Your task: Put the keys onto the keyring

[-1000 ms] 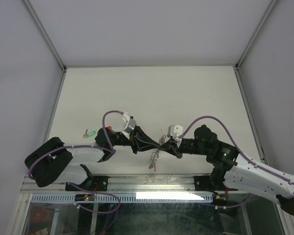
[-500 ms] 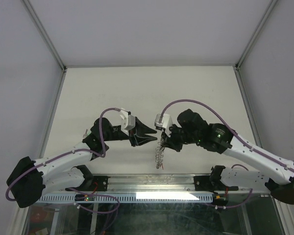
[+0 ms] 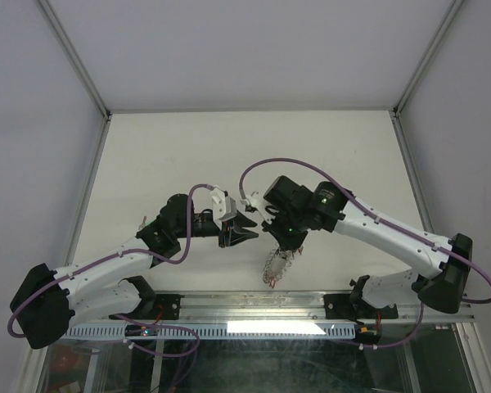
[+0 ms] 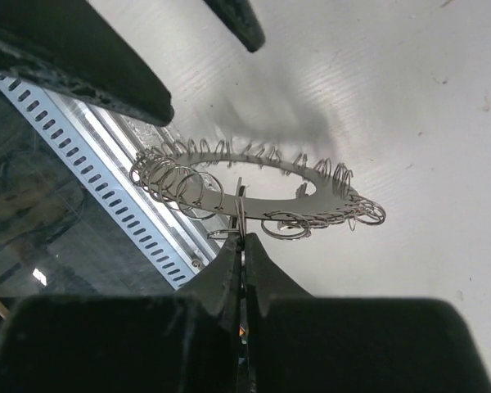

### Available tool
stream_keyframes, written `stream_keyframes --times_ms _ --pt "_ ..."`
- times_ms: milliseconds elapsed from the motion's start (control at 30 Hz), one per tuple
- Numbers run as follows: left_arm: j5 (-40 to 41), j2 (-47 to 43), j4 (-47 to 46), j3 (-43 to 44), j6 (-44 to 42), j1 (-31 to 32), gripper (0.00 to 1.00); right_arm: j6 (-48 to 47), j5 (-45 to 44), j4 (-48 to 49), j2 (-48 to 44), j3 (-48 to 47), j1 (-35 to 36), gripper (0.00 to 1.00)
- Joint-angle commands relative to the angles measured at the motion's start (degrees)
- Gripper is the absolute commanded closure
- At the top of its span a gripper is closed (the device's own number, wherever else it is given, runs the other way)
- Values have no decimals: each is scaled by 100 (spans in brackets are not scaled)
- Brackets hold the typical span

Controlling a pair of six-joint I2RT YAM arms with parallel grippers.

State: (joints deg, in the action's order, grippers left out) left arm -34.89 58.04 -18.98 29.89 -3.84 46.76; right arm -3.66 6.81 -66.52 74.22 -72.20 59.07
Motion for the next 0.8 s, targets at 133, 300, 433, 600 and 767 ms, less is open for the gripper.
stream_keyframes --times_ms 133,300,433,600,767 --pt "211 -79 36 6 -179 -30 68 611 -595 -555 559 -725 -653 100" --pt "410 -173 -39 -97 -153 -35 68 657 279 -139 728 -820 -363 100" --pt "503 -231 -35 -116 -144 -36 67 610 -110 -412 848 -581 -1148 100" --pt "576 -230 -52 -166 -182 -35 67 667 423 -416 816 -820 -933 100" --pt "419 9 -191 -62 -135 -33 66 587 1312 147 639 -526 -986 100"
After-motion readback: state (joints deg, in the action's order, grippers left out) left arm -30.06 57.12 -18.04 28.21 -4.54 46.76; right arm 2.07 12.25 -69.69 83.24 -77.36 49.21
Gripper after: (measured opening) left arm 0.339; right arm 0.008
